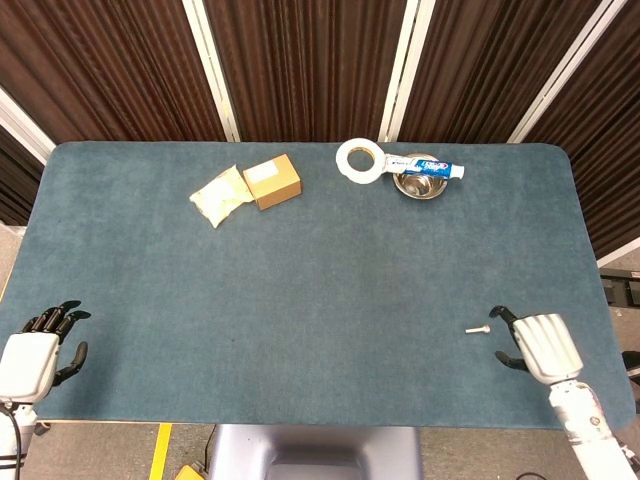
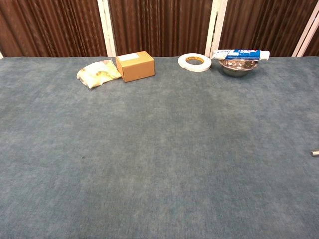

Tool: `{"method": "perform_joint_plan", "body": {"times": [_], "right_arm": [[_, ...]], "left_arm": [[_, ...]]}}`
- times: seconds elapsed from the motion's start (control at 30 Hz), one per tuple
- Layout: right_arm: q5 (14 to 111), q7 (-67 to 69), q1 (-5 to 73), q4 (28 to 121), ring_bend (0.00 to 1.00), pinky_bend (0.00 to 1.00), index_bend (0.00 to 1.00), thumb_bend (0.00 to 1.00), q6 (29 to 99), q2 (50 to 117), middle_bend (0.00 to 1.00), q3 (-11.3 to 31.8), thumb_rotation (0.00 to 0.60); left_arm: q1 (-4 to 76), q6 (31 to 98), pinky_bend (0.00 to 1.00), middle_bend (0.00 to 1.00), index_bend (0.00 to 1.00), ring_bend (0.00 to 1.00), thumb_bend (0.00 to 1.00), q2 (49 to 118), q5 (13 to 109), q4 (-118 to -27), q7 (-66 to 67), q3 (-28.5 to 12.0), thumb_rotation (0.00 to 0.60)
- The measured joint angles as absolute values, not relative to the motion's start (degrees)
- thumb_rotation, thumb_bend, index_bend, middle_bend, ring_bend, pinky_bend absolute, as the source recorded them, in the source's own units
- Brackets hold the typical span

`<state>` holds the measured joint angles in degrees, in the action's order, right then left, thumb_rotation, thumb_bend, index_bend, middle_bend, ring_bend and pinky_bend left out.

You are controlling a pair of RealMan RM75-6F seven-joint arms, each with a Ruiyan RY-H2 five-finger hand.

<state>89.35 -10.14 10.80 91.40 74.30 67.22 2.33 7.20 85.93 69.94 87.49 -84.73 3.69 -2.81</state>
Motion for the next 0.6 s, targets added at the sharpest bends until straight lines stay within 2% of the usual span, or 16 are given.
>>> {"method": "perform_joint_plan", "body": {"times": [0.23, 0.47, 0.6], "right_arm": [[84.81, -16.91, 14.72, 93.27, 1.0, 0.98, 0.6, 0.16, 65.72, 66.91, 0.98, 1.79, 0.6], [84.14, -18.32, 16.63, 90.35, 1.0, 0.99, 0.62, 0.24, 63.51, 69.35, 0.98, 1.31, 0.6], [84.36, -18.01, 17.75, 87.9, 1.0, 0.99, 0.6, 0.29, 62.18, 70.71, 0.98, 1.08, 0.6]], "left_arm": [[7.11, 86.02, 0.36, 0.2, 0.32, 0.24, 0.45, 69.84, 87.34, -84.64, 3.1, -2.85, 0.6], [7.19, 85.86, 0.36, 0.2, 0.32, 0.25, 0.45, 69.89, 87.26, -84.52, 3.08, -2.85, 0.6], [7.13, 86.07, 0.36, 0.2, 0.32, 0.25, 0.45, 69.88, 87.4, -84.57, 3.06, -2.81, 0.6]]}}
